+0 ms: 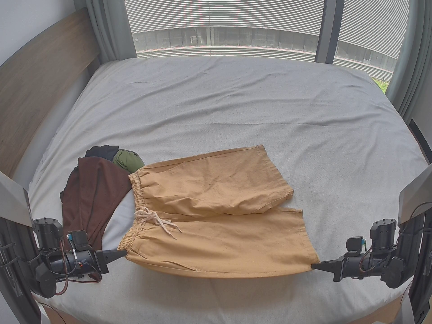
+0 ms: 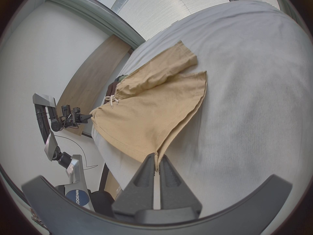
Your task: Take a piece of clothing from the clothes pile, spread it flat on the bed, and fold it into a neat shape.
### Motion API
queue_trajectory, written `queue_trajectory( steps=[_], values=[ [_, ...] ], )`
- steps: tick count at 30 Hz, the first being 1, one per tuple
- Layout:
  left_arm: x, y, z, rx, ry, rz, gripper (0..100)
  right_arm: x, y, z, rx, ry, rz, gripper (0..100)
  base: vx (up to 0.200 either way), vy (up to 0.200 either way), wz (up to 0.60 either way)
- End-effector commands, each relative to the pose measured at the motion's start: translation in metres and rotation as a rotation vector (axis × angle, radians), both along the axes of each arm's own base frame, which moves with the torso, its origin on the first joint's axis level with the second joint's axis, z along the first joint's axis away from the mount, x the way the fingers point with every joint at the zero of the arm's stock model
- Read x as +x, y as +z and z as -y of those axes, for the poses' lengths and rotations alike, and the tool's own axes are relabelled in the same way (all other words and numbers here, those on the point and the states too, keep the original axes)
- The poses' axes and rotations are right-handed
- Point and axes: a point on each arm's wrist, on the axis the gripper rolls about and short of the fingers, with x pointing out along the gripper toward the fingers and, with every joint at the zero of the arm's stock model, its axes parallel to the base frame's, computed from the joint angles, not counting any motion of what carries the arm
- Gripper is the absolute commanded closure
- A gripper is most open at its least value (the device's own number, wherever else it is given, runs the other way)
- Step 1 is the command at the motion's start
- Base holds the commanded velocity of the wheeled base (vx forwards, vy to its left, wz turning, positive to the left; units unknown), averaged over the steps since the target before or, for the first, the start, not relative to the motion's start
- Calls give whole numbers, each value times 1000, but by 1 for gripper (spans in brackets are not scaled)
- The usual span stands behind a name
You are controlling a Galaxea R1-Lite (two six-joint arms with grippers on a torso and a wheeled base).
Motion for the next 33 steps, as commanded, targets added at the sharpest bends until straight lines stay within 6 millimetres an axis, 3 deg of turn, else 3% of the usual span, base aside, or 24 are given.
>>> queue_trajectory(
  steps=[1,3,7,10,22,33],
  values=[
    [-5,21,-6,-44,19,72,100,-4,18,0,10,2,70,100,0,0,0],
    [-6,26,-6,-53,23,88,100,-4,23,-1,12,3,90,100,0,0,0],
    [-14,56,-3,-104,41,174,100,-7,39,-2,23,7,151,100,0,0,0],
    [-18,64,-1,-109,36,198,100,-9,46,-2,25,7,170,100,0,0,0],
    [-35,67,0,-111,38,109,100,-27,68,-5,27,32,175,100,0,0,0],
    [-38,66,-1,-102,30,91,100,-26,69,-3,27,22,179,100,0,0,0]
  ],
)
